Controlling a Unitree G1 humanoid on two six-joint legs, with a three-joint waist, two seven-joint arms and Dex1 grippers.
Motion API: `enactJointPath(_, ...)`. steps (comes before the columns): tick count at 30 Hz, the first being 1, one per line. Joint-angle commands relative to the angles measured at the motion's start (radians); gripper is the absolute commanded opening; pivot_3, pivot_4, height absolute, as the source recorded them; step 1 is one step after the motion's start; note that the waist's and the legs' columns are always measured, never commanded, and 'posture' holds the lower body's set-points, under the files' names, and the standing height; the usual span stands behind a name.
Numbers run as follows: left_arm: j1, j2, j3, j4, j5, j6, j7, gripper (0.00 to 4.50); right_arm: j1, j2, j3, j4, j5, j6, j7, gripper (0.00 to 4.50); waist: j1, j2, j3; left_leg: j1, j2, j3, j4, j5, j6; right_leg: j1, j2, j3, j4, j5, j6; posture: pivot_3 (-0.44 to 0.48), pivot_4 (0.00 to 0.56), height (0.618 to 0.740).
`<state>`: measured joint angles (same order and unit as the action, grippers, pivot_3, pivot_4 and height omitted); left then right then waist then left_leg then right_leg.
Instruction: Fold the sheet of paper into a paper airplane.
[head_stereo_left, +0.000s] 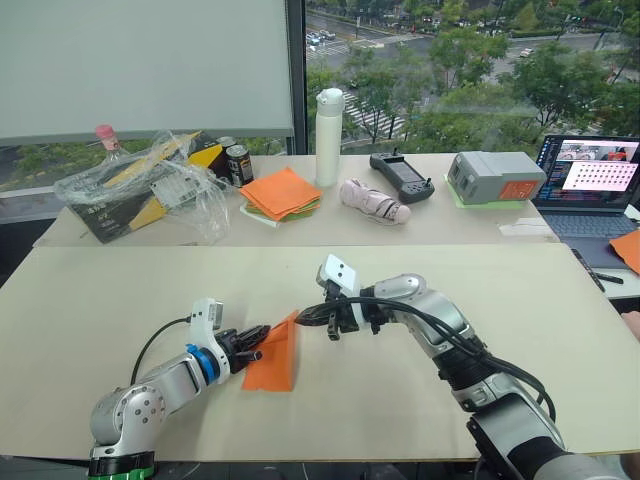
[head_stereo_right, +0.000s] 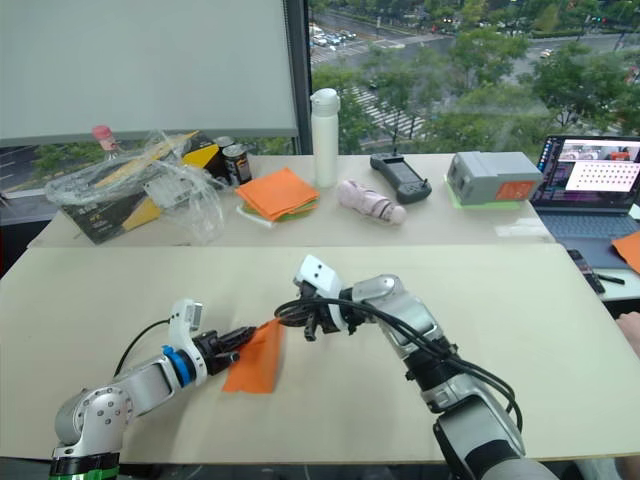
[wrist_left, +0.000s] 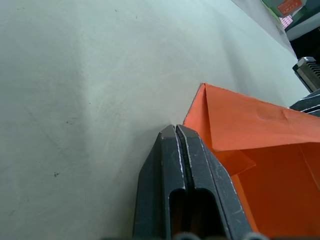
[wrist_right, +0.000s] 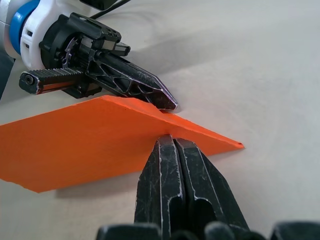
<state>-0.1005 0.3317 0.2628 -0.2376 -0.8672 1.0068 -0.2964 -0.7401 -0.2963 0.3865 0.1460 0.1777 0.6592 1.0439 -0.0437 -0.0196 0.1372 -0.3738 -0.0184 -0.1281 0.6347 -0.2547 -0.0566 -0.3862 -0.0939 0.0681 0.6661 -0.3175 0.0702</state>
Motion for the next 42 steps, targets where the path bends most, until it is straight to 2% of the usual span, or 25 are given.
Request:
enactJointPath(1,0.02,0.005,-0.003,-0.023,-0.003,0.01,-0.001,0.02,-0.012,0.0,0.005,-0.043,0.003,-0.018,0.005,0.0,-0.001,0.0,0.0,0.0,0.0,0.0,0.0,0.0,0.0,0.0,0.0,0.0,0.0,0.0,0.0,0.0,0.15,0.74)
enactJointPath(7,0.043,0.023,-0.041,-0.047,0.015,0.005,-0.026,0.02,-0.012,0.007,0.01,-0.044,0.001,-0.022,-0.003,0.0,-0.001,0.0,0.0,-0.001,0.0,0.0,0.0,0.0,0.0,-0.001,0.0,0.0,-0.001,0.0,0.0,0.0,0.15,0.74)
enactJointPath(17,0.006,0.001,0.026,-0.068,-0.057,-0.006,-0.018,0.02,-0.006,0.008,0.019,-0.041,0.0,-0.028,-0.011,0.0,-0.001,0.0,0.0,-0.002,0.0,0.0,0.0,0.0,0.0,-0.002,0.0,0.0,-0.001,0.0,0.0,0.0,0.15,0.74)
enactJointPath(23,0.008,0.008,0.004,-0.107,-0.072,-0.005,-0.029,0.02,-0.007,0.01,0.024,-0.034,0.0,-0.034,-0.016,0.0,-0.001,0.0,0.0,-0.006,0.0,-0.001,0.004,0.0,0.0,-0.003,0.0,-0.001,-0.001,0.0,0.0,0.0,0.15,0.74)
enactJointPath(29,0.039,0.033,-0.033,-0.116,-0.027,-0.012,-0.039,0.02,-0.008,0.01,0.027,-0.033,0.001,-0.037,-0.019,0.0,-0.001,0.0,0.0,-0.006,0.0,-0.001,0.004,0.0,0.0,-0.003,0.0,-0.001,-0.001,0.0,0.0,0.0,0.15,0.74)
enactJointPath(42,0.076,0.059,-0.031,-0.092,0.019,-0.041,-0.039,0.02,-0.004,0.007,0.037,-0.049,0.007,-0.028,-0.006,0.0,-0.002,0.0,0.0,-0.006,0.0,-0.001,0.004,0.0,0.0,-0.003,0.0,-0.001,-0.001,0.0,0.0,0.0,0.15,0.74)
